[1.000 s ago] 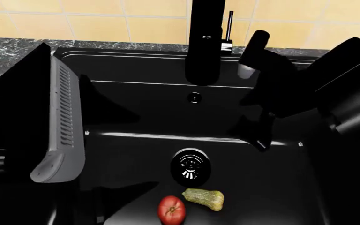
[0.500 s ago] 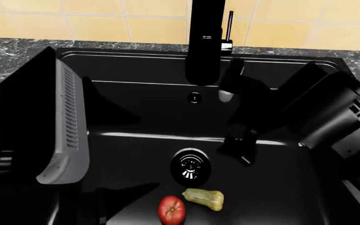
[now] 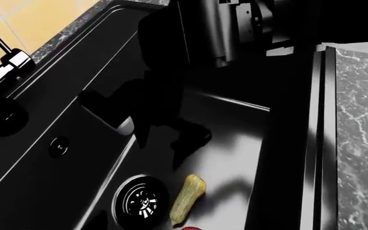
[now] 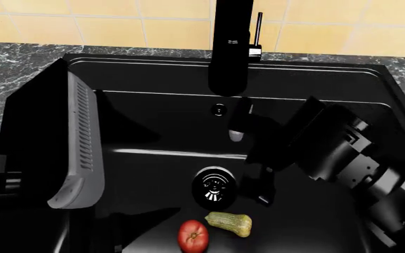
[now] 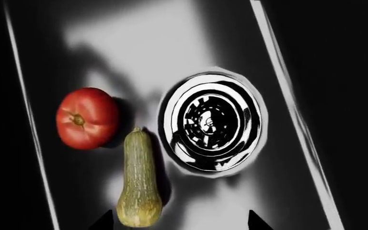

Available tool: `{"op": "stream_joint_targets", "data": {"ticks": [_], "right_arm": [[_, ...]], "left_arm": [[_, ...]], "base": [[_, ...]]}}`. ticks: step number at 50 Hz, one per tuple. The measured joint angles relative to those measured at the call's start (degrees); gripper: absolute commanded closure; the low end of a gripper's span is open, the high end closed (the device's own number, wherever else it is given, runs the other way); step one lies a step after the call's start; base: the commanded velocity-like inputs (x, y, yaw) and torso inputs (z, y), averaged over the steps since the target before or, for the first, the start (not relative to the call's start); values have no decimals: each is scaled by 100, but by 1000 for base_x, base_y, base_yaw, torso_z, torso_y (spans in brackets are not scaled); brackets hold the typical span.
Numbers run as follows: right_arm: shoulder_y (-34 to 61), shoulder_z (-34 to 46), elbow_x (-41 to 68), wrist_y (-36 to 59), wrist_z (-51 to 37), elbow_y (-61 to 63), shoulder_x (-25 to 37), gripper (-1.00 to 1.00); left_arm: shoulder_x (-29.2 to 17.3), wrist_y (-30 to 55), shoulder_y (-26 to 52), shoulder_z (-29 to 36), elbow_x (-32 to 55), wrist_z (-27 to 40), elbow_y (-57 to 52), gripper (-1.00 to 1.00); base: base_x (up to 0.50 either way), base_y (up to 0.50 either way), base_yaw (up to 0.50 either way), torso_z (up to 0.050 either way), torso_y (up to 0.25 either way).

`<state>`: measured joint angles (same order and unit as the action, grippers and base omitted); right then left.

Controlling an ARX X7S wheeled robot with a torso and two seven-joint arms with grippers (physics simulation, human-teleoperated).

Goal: Pick up the fruits and vegetables and place them in the sink. Turn on the sink faucet to wash them. Then turn the sink off and put them in the tray.

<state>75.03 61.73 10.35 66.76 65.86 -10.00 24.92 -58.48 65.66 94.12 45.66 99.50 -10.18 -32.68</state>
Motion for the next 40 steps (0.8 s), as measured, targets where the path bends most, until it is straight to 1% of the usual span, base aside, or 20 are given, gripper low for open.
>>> {"op": "stream_joint_targets", "data": {"ticks": [21,40], "right_arm": [[-221,511,-105,-436,64,-708,-375,-100],[-351,816,-172,-718,81,-1239,-666,-100]], "left_arm": [[-11,-38,-44,16,-67,-42,-5,-100],[-35,-86,-105,28,-138,-90,-28,-100]], "base": [[0,0,0,0,0],[0,0,0,0,0]]}}
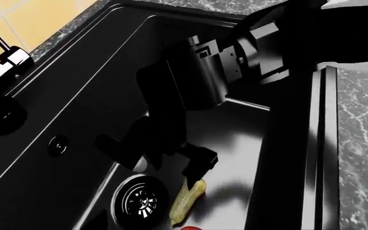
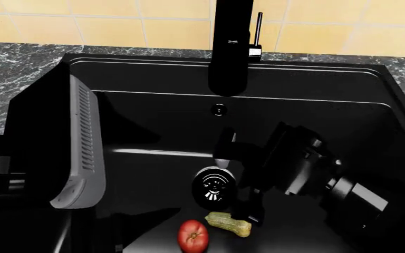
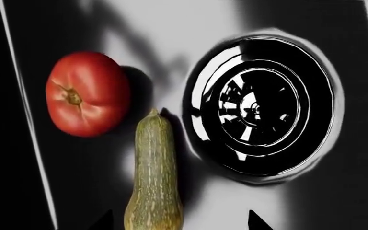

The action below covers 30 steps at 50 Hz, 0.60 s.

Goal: Pick up the fruits and vegetables and place them in the sink. Turn on the sink faucet to wash them. Then turn the sink off and put them in the tray.

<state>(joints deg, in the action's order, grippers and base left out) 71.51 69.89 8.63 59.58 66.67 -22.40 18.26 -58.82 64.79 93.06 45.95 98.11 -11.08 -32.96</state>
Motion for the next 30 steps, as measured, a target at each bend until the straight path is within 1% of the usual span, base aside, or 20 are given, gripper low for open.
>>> {"op": "stream_joint_targets", "data": {"ticks": [30], "right_arm": [[-240,441,-59,-324,74,-658,-394,-100]], "left_arm": [[0,-12,-14,30,-58,-46,-4,-100]], "base": [[0,0,0,0,0]]}}
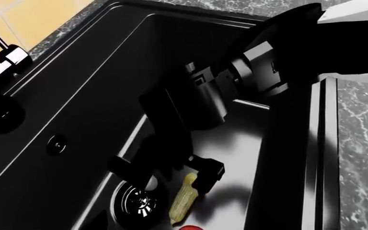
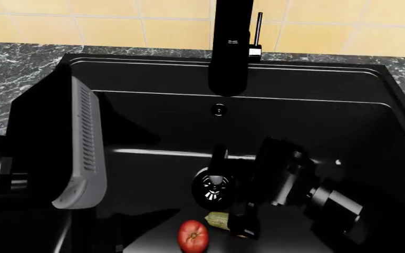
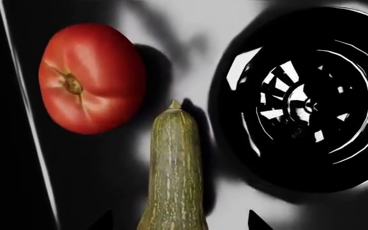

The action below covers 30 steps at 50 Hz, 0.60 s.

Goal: Pick up the fruits and vegetables and place them in the sink. Turn on the sink faucet to wash them. Then turn the sink off and put them in the tray.

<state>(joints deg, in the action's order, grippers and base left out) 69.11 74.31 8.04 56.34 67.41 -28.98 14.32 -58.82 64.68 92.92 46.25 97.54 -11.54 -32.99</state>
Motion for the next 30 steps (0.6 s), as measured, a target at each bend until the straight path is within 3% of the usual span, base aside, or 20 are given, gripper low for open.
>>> {"op": "stream_joint_targets", "data": {"ticks": [21,22,30], "right_arm": [[-197,312,-110,-190,-31,-468,-267,-100],[-193,328,-118,-187,-26,-471,-276,100],[-223,481,-182,-67,0,-424,-262,100]], "left_arm": [[-4,-69,-73,14,-64,-28,-34,-100],[-6,-70,-74,14,-66,-31,-34,-100],[-20,-67,-67,13,-73,-41,-34,-100]], "base": [[0,0,0,0,0],[0,0,0,0,0],[0,0,0,0,0]]}}
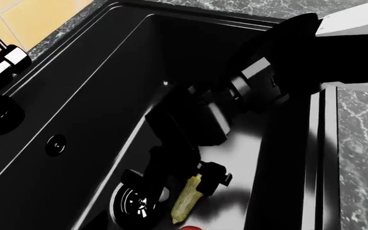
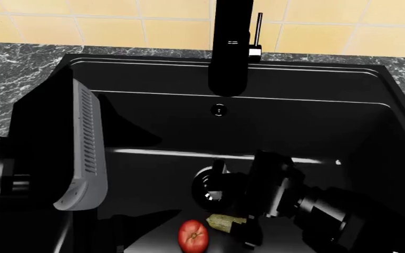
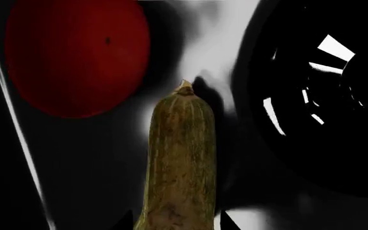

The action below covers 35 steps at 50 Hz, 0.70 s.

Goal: Pick up the fruits and vegetables and place them in the sink. Turn on the sink faucet to wash them. Then turn the sink off and put them in the tray.

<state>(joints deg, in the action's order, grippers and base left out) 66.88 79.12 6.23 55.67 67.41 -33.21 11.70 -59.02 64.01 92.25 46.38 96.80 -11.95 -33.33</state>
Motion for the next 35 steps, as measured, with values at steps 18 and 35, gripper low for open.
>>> {"op": "stream_joint_targets", "data": {"ticks": [18,35], "right_arm": [[64,67,47,842,32,985,630,100],[199,-730,239,2017,-321,2823,1727,100]], "left_arm": [[53,63,-18,73,-68,-90,11,-100],[713,363,111,423,-237,-259,958,-100]], "base": [[0,0,0,0,0],[0,0,0,0,0]]}}
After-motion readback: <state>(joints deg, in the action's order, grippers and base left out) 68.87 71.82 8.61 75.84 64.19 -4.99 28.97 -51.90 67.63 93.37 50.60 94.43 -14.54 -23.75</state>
